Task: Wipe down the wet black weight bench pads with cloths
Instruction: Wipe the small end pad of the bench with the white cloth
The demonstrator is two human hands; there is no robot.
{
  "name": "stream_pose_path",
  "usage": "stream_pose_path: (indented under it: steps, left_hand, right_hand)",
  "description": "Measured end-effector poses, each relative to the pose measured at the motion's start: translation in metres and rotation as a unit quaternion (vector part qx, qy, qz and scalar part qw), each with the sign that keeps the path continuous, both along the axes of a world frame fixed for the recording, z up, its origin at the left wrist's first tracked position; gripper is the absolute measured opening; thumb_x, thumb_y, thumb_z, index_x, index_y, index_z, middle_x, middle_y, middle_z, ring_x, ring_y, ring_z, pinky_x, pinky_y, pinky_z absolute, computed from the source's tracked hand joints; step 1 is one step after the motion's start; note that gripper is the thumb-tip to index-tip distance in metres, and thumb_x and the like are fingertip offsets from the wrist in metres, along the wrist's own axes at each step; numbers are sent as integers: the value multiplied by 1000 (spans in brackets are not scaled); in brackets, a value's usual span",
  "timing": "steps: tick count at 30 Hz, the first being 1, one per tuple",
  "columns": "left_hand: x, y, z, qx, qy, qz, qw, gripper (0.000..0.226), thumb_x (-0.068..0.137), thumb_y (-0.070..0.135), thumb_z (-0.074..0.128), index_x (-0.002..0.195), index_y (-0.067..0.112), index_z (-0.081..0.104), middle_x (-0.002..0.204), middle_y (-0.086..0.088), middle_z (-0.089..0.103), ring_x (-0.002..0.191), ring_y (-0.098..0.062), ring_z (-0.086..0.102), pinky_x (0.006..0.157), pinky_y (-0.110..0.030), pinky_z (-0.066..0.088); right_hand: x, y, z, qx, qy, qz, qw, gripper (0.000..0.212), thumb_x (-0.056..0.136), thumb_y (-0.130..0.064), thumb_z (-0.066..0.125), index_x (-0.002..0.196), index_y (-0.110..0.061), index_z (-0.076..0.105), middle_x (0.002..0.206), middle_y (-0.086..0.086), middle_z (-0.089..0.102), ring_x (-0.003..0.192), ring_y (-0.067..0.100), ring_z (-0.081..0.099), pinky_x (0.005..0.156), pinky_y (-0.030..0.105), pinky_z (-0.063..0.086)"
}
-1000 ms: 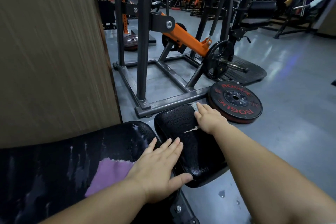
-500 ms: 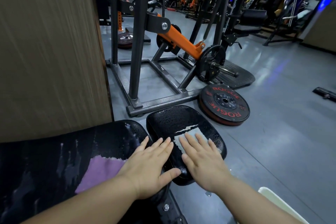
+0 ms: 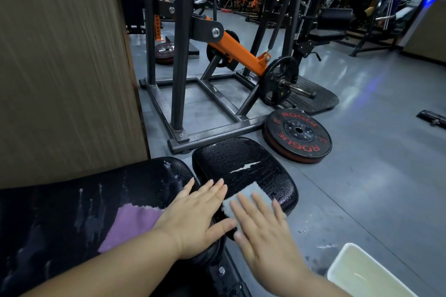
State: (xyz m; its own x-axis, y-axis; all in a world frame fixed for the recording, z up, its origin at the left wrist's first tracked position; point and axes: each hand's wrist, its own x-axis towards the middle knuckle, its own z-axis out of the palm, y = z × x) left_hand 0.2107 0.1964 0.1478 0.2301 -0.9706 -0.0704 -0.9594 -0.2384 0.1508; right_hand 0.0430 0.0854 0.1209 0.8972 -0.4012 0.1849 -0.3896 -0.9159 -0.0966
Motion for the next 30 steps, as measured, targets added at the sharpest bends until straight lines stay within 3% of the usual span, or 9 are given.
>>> stream_pose_path:
  steps: [3,7,9,11,16,21,26,28,30]
  left_hand:
    - [0,0,1,5,-3,1,1000,105,66,80,-21,155,26,-8,156,15,-20,146,-2,-16,119,-36,-15]
    - [-2,1,5,12,-6,1,1000,99,71,77,-13,155,26,-9,155,15,-20,147,-3,-15,117,-34,-17]
    - [-2,1,5,12,-4,1,1000,98,71,77,-12,155,26,-9,155,14,-21,147,-3,-15,116,-33,-18]
    - [-3,1,6,12,-4,3,1000,97,71,77,-12,154,26,-10,155,15,-21,146,-3,-16,117,-34,-18]
    - [-1,1,3,10,-5,0,1000,103,66,80,-20,154,27,-11,154,15,-22,146,-2,-17,117,-34,-18]
    - [0,0,-1,8,-5,-3,1000,107,63,82,-26,154,27,-11,154,16,-22,145,-1,-17,118,-35,-17]
    - [0,-1,1,9,-2,0,1000,103,68,80,-19,155,26,-9,155,15,-20,146,-3,-15,117,-36,-17]
    - [0,0,1,11,-1,3,1000,99,71,79,-14,155,27,-9,155,15,-20,146,-3,-15,118,-37,-16]
    - [-2,0,2,8,0,8,1000,95,73,78,-10,154,28,-9,155,16,-20,146,-2,-15,118,-36,-16]
  right_hand:
    - [-8,-12,-3,-1,2,29,1000,53,102,-45,14,143,-26,41,148,-10,42,138,16,33,109,44,21]
    - [1,-61,10,53,-8,-78,995,68,94,-62,0,148,-35,29,155,-14,27,145,14,18,117,36,6]
    - [8,-76,18,116,13,-139,983,55,99,-52,12,150,-35,21,158,-14,14,147,14,5,118,40,5]
    - [14,-75,23,105,4,-168,980,48,103,-39,23,150,-30,22,158,-10,15,146,18,6,117,43,10]
    - [0,-25,2,62,-49,-76,994,56,100,-50,14,144,-28,41,150,-8,39,141,23,30,115,44,15]
    - [-17,-2,-16,42,-39,24,998,51,103,-45,15,149,-30,31,154,-13,31,144,14,22,114,42,12]
    - [2,-54,8,62,-49,-83,993,66,95,-60,2,145,-34,37,151,-14,34,142,13,23,116,35,6]
    - [12,-63,17,68,-11,-131,989,59,97,-51,7,148,-33,31,154,-15,26,142,12,13,116,37,5]
    - [18,-60,19,57,-13,-158,986,55,98,-45,11,147,-32,33,153,-14,27,142,15,15,116,41,10]
